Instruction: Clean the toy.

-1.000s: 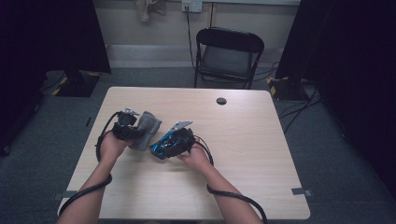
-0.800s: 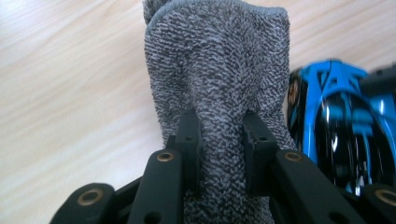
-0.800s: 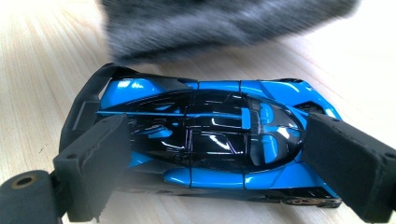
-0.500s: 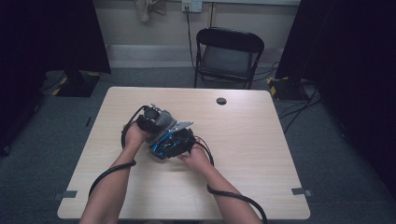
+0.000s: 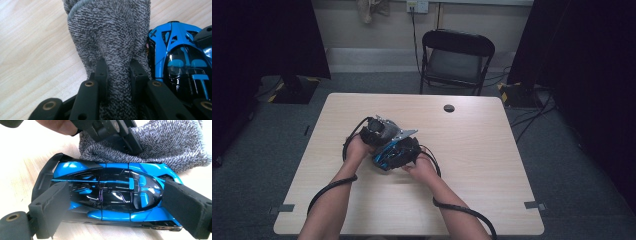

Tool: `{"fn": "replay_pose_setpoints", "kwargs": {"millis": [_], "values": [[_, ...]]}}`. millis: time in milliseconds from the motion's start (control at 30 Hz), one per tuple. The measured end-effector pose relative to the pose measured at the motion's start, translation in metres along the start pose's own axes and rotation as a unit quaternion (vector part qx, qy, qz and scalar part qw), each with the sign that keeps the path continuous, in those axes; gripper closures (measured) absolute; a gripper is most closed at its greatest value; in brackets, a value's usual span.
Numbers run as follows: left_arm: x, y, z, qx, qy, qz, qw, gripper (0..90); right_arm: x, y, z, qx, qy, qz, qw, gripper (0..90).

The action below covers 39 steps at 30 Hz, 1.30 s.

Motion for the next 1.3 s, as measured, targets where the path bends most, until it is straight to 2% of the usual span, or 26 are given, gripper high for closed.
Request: {"fn": "replay_pose_setpoints", "kwargs": {"millis": [133, 267, 367, 500, 733, 800, 1000, 1100, 1300], "values": [[-0.002, -0.001, 0.001, 0.003, -0.001, -0.008, 1.0000, 73.2, 0.000, 0.000, 0.000, 0.000, 0.000, -0.004, 1.0000, 8.0], [-0.004, -0.005, 0.000, 0.006, -0.007, -0.004, 0.9999, 73.1, 0.000, 0.000, 0.000, -0.002, 0.002, -0.003, 1.0000, 8.0], [-0.005, -0.010, 0.000, -0.003, -0.015, -0.002, 0.9999, 73.1, 0.000, 0.000, 0.001, -0.004, 0.003, -0.004, 1.0000, 8.0], [-0.010, -0.016, -0.001, 0.003, -0.017, -0.012, 0.9998, 73.1, 0.000, 0.000, 0.001, -0.005, 0.005, -0.003, 1.0000, 8.0], [-0.018, -0.030, -0.002, 0.013, -0.025, -0.022, 0.9994, 73.0, 0.000, 0.000, 0.001, -0.005, 0.005, -0.003, 1.0000, 7.9], [-0.020, -0.034, -0.002, 0.009, -0.027, -0.023, 0.9993, 73.0, 0.000, 0.000, 0.001, -0.005, 0.005, -0.004, 1.0000, 8.0], [-0.029, -0.050, -0.003, 0.015, -0.033, -0.031, 0.9988, 72.9, 0.000, 0.000, 0.001, -0.005, 0.005, -0.003, 1.0000, 8.0], [-0.033, -0.057, -0.003, 0.024, -0.033, -0.035, 0.9986, 72.8, 0.000, 0.000, 0.001, -0.005, 0.004, -0.005, 1.0000, 8.0], [-0.041, -0.071, 0.000, 0.024, -0.036, -0.030, 0.9986, 72.5, 0.000, 0.001, 0.001, -0.005, 0.004, -0.005, 1.0000, 8.0]]}}
Point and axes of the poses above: each handheld gripper's, and its own axes: x roughly forward along the jaws, y roughly out of its top, z roughly to its right, the point moved 9 cm from there along x, roughly forward along the jaws, and after that the axes turned 6 degrees about -z, right-handed, at the moved point
